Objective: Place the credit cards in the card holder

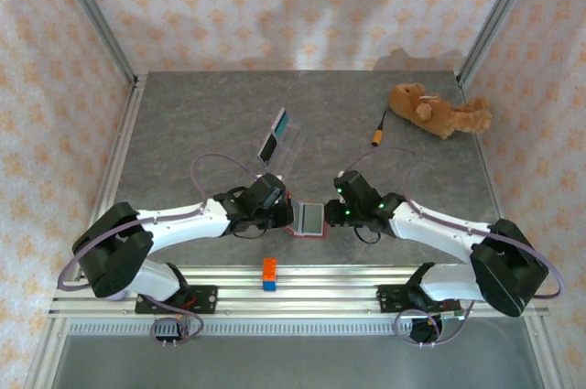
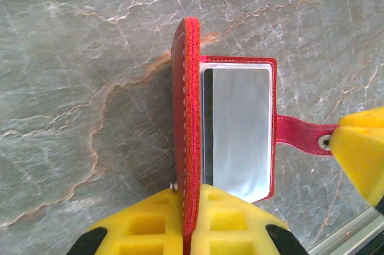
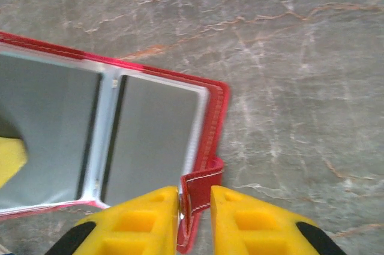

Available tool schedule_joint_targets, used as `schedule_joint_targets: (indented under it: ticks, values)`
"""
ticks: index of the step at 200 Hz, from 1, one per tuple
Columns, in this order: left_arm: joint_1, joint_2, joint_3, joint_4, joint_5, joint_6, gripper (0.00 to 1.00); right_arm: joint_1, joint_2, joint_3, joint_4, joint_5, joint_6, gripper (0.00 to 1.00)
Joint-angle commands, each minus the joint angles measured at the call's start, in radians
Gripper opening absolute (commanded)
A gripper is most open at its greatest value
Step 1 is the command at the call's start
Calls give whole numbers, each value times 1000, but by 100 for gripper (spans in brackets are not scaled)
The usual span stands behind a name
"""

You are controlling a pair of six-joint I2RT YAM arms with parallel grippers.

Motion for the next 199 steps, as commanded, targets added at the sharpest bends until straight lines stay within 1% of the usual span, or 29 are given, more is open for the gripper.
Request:
schedule_joint_targets:
  ticks: [1,14,41,62,71,79,82,88,100,123,154,165,180,199]
  values:
    - [-8,-27,41,-79,-55,32,3,-12,-15,-17,-64,65,3,17]
    - [-8,-29,45,-90,-54,38,3,-14,-22,-25,-54,64,7,11]
    - [-13,-31,55,-97,-47,45,3,-18,-26,-29,-42,45,6,8]
    - [-27,-17,77,-97,-43,58,4,-20,-28,-31,-23,18,6,1]
    - [-37,0,95,-99,-33,63,9,-21,-28,-34,-12,5,9,1]
    - [-45,21,114,-92,-13,64,17,-24,-24,-37,1,-13,9,1]
    - [-48,29,119,-87,-4,64,22,-24,-23,-39,6,-21,10,1]
    - [-54,45,129,-72,13,61,27,-26,-17,-40,16,-35,11,1]
    - [-61,75,136,-28,49,45,30,-29,-3,-43,32,-54,16,1]
    - [-71,111,141,44,82,15,34,-32,17,-49,58,-77,27,1]
    - [-91,150,164,59,92,11,37,-48,16,-67,91,-106,43,1]
    - [-92,160,159,74,96,4,37,-58,11,-72,95,-116,47,1]
    - [-90,169,139,105,90,-7,37,-66,4,-73,83,-117,48,4]
    - [-88,181,122,123,72,-9,34,-67,0,-66,69,-112,43,7]
